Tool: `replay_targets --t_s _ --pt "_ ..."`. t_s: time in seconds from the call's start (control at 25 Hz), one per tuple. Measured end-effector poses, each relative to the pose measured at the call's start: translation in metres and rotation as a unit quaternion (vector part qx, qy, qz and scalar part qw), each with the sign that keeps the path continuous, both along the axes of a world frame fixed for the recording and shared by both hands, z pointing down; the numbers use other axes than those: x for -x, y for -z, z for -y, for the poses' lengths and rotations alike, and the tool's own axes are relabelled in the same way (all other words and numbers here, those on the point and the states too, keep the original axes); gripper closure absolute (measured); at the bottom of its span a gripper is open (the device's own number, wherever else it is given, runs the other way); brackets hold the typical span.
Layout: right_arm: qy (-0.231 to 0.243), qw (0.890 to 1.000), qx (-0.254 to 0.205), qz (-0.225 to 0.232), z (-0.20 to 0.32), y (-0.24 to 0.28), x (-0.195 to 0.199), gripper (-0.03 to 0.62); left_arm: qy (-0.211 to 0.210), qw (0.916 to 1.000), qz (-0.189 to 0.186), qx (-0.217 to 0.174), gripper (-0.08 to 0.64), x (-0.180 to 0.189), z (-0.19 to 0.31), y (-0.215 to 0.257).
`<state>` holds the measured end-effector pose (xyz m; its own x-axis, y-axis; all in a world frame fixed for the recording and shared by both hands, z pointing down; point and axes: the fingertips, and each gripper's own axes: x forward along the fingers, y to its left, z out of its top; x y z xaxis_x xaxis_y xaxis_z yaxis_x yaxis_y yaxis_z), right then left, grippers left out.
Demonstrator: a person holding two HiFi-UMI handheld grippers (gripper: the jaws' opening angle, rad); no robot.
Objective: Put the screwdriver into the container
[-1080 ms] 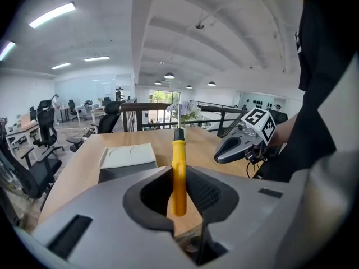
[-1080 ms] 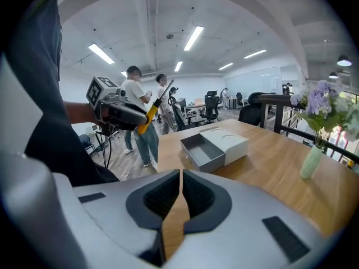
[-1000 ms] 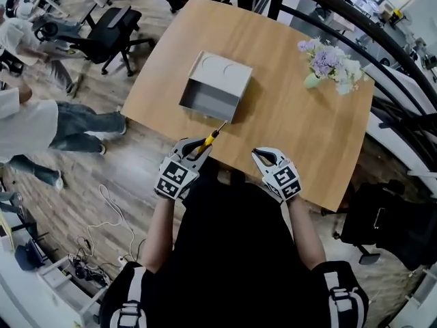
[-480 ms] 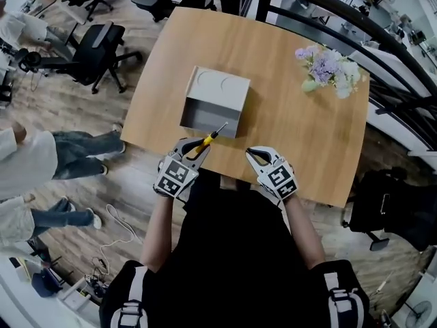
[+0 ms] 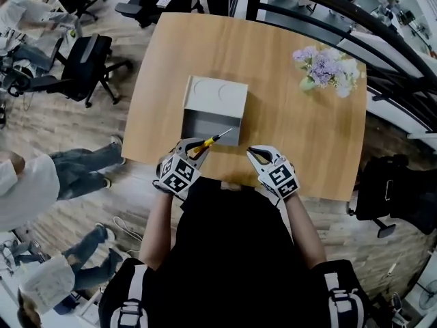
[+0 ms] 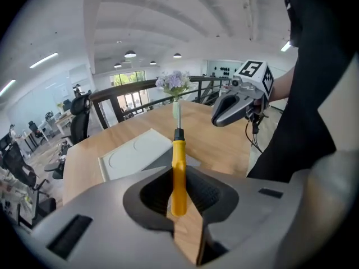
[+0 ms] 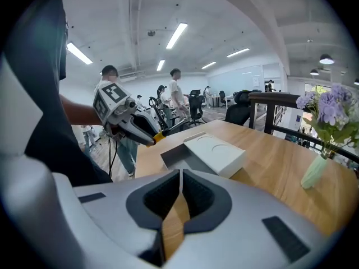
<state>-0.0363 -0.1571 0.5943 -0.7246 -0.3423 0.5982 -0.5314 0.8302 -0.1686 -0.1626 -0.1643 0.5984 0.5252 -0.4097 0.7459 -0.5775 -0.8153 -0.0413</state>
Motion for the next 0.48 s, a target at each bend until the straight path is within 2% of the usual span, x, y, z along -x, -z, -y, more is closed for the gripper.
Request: replay_targets --t_s 0.2,0.48 --pt "-0.021 1.0 0.003 0.007 0.011 -0.003 0.008 0.56 -0.05 0.9973 0.049 0.02 0.476 0.012 0.007 -0.027" --pt "-0.037 0.999 0.016 -0.002 0.019 -0.01 0.014 0.56 -0.109 0.9878 0.102 0.041 0.476 0.027 0.017 -0.061"
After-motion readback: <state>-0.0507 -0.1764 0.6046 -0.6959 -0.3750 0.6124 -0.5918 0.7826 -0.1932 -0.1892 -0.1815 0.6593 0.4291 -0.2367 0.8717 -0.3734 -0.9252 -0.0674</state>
